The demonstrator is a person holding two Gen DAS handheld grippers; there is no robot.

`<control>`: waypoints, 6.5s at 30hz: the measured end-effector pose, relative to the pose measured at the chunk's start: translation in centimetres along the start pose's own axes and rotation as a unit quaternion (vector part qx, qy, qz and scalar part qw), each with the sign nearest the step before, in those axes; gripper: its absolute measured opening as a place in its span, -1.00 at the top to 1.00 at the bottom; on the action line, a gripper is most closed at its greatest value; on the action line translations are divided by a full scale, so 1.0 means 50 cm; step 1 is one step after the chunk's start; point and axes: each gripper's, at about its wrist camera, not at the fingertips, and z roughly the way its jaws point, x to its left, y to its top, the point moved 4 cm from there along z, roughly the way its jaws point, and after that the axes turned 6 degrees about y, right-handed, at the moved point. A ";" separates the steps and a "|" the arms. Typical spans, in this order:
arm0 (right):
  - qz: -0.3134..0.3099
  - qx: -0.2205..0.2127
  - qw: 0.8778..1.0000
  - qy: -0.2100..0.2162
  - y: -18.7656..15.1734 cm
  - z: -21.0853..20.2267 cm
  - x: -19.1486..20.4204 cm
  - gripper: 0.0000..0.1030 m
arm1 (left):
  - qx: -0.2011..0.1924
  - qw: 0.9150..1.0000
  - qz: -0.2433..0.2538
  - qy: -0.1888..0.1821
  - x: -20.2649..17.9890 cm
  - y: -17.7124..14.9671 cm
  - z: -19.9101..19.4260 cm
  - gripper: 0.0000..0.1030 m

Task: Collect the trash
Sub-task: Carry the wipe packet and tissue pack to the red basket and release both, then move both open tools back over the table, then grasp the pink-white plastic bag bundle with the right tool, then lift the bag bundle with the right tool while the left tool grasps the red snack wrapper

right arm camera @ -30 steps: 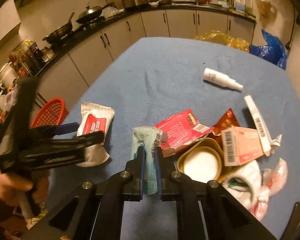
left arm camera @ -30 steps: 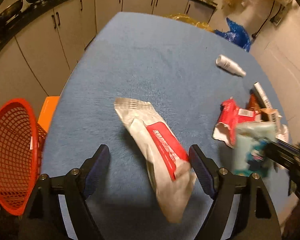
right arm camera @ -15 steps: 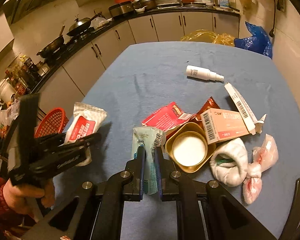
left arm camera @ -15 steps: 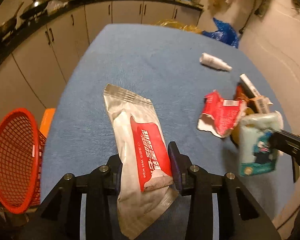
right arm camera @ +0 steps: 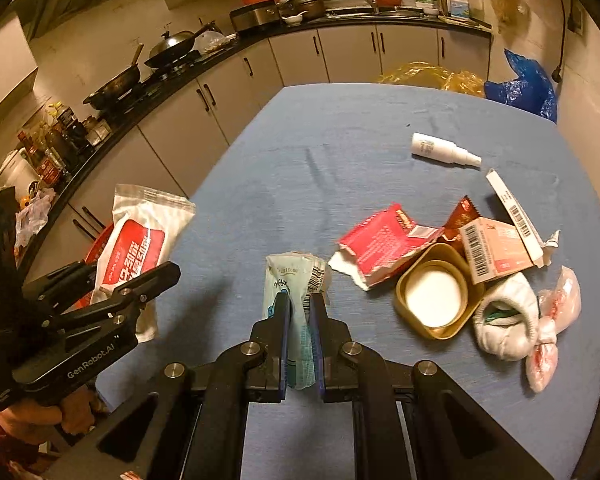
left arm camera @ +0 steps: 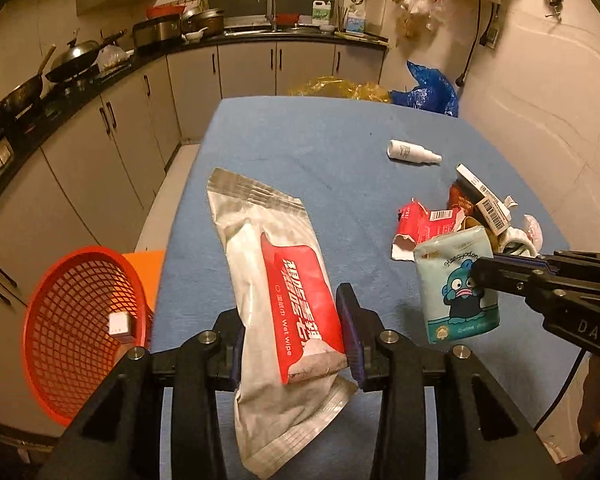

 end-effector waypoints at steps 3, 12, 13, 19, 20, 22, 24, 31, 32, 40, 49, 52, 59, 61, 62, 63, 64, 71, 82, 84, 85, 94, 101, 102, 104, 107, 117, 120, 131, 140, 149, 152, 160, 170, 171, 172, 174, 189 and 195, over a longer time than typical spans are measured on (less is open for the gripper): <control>0.001 -0.001 1.000 -0.001 0.000 0.001 0.016 0.80 | -0.005 1.000 0.001 -0.003 0.016 -0.001 -0.012 0.26; 0.004 -0.002 1.000 -0.005 -0.002 0.016 0.064 0.80 | -0.011 1.000 0.004 -0.002 0.061 -0.017 -0.032 0.26; 0.003 -0.002 1.000 -0.005 -0.002 0.017 0.069 0.80 | -0.011 1.000 0.003 -0.002 0.068 -0.018 -0.035 0.26; -0.003 -0.005 1.000 -0.003 0.006 0.030 0.106 0.80 | -0.016 1.000 -0.007 0.004 0.113 -0.023 -0.045 0.26; -0.004 -0.005 1.000 -0.003 0.008 0.032 0.113 0.80 | -0.016 1.000 -0.009 0.004 0.120 -0.024 -0.046 0.26; -0.007 -0.005 1.000 -0.001 0.010 0.037 0.126 0.80 | -0.016 1.000 -0.014 0.007 0.139 -0.028 -0.049 0.26; -0.009 -0.004 1.000 0.001 0.012 0.043 0.141 0.80 | -0.016 1.000 -0.017 0.009 0.152 -0.031 -0.050 0.26; -0.018 0.000 1.000 0.009 0.017 0.064 0.185 0.80 | -0.015 0.999 -0.032 0.019 0.206 -0.043 -0.060 0.26; -0.019 0.000 1.000 0.010 0.018 0.066 0.191 0.80 | -0.015 0.999 -0.034 0.021 0.214 -0.045 -0.062 0.26; -0.033 0.000 0.999 0.021 0.029 0.084 0.238 0.80 | -0.016 0.998 -0.053 0.032 0.272 -0.059 -0.070 0.26; -0.049 0.005 0.998 0.045 0.054 0.120 0.313 0.80 | -0.006 0.996 -0.078 0.052 0.357 -0.089 -0.073 0.25; -0.056 0.012 0.997 0.060 0.065 0.140 0.350 0.80 | -0.002 0.995 -0.084 0.057 0.386 -0.099 -0.071 0.25; -0.063 0.033 0.994 0.084 0.090 0.202 0.421 0.80 | 0.005 0.992 -0.105 0.064 0.443 -0.105 -0.065 0.23; -0.060 0.043 0.994 0.086 0.095 0.221 0.431 0.80 | 0.006 0.992 -0.105 0.064 0.452 -0.104 -0.064 0.23; -0.058 0.046 0.994 0.086 0.096 0.227 0.433 0.80 | 0.006 0.992 -0.105 0.064 0.456 -0.104 -0.063 0.23; -0.055 0.049 0.993 0.088 0.097 0.231 0.433 0.80 | 0.006 0.992 -0.106 0.064 0.458 -0.102 -0.062 0.23; -0.055 0.052 0.993 0.088 0.099 0.237 0.437 0.80 | 0.006 0.992 -0.107 0.063 0.462 -0.101 -0.063 0.23; -0.059 0.062 0.993 0.087 0.104 0.261 0.444 0.79 | 0.010 0.991 -0.112 0.067 0.484 -0.106 -0.056 0.23; -0.055 0.066 0.993 0.081 0.112 0.283 0.451 0.60 | 0.017 0.992 -0.108 0.066 0.500 -0.107 -0.040 -0.02; -0.055 0.061 0.994 0.076 0.116 0.280 0.451 0.48 | 0.010 0.991 -0.111 0.069 0.502 -0.104 -0.045 -0.26; -0.054 0.058 0.994 0.078 0.118 0.277 0.452 0.41 | 0.005 0.991 -0.113 0.067 0.504 -0.103 -0.049 -0.33; -0.047 0.036 0.996 0.064 0.122 0.234 0.434 0.24 | -0.005 0.989 -0.131 0.071 0.508 -0.104 -0.067 -0.33; -0.027 0.031 0.998 0.053 0.106 0.208 0.400 0.18 | -0.006 0.990 -0.125 0.064 0.492 -0.102 -0.073 -0.33; -0.026 0.031 0.998 0.051 0.101 0.203 0.396 0.18 | -0.007 0.991 -0.122 0.062 0.483 -0.101 -0.074 -0.33; -0.022 0.030 0.998 0.048 0.095 0.195 0.387 0.16 | -0.008 0.992 -0.116 0.058 0.470 -0.101 -0.075 -0.33; -0.012 0.029 0.999 0.043 0.085 0.183 0.369 0.15 | -0.008 0.993 -0.107 0.049 0.447 -0.098 -0.076 -0.33; 0.039 0.023 0.999 0.003 0.031 0.120 0.258 0.11 | 0.000 0.997 -0.071 0.002 0.335 -0.092 -0.060 -0.33; 0.067 0.021 0.997 -0.011 0.007 0.093 0.202 0.11 | 0.004 0.998 -0.054 -0.014 0.284 -0.087 -0.050 -0.33; 0.173 -0.012 0.983 -0.063 -0.073 -0.060 -0.074 0.11 | 0.013 0.997 0.017 -0.068 0.049 -0.039 -0.030 -0.33; 0.234 -0.027 0.967 -0.098 -0.130 -0.178 -0.294 0.10 | 0.043 0.991 0.048 -0.119 -0.187 -0.012 0.003 -0.33; 0.229 -0.024 0.970 -0.084 -0.133 -0.215 -0.405 0.04 | 0.088 0.989 0.017 -0.114 -0.303 0.041 0.109 -0.33; 0.226 -0.020 0.971 -0.074 -0.126 -0.212 -0.425 0.04 | 0.098 0.990 0.025 -0.099 -0.327 0.046 0.141 -0.33; 0.226 -0.003 0.973 -0.056 -0.110 -0.176 -0.448 0.01 | 0.105 0.990 0.062 -0.064 -0.361 0.061 0.196 -0.20; 0.257 0.019 0.965 -0.046 -0.069 -0.086 -0.484 0.03 | 0.122 0.988 0.084 -0.049 -0.356 0.033 0.199 0.67; 0.255 0.024 0.965 -0.047 -0.067 -0.077 -0.485 0.10 | 0.124 0.988 0.082 -0.049 -0.352 0.029 0.193 0.72; 0.254 0.027 0.966 -0.047 -0.067 -0.072 -0.486 0.31 | 0.123 0.988 0.081 -0.048 -0.347 0.025 0.186 0.73; 0.251 0.029 0.967 -0.035 -0.063 -0.063 -0.481 0.47 | 0.119 0.989 0.080 -0.045 -0.339 0.016 0.170 0.74; 0.205 -0.008 0.979 -0.019 -0.089 -0.137 -0.403 0.60 | 0.114 0.991 0.021 -0.059 -0.289 0.000 0.113 -0.06; 0.196 -0.015 0.980 -0.024 -0.090 -0.153 -0.398 0.60 | 0.125 0.990 0.018 -0.060 -0.302 0.007 0.103 -0.03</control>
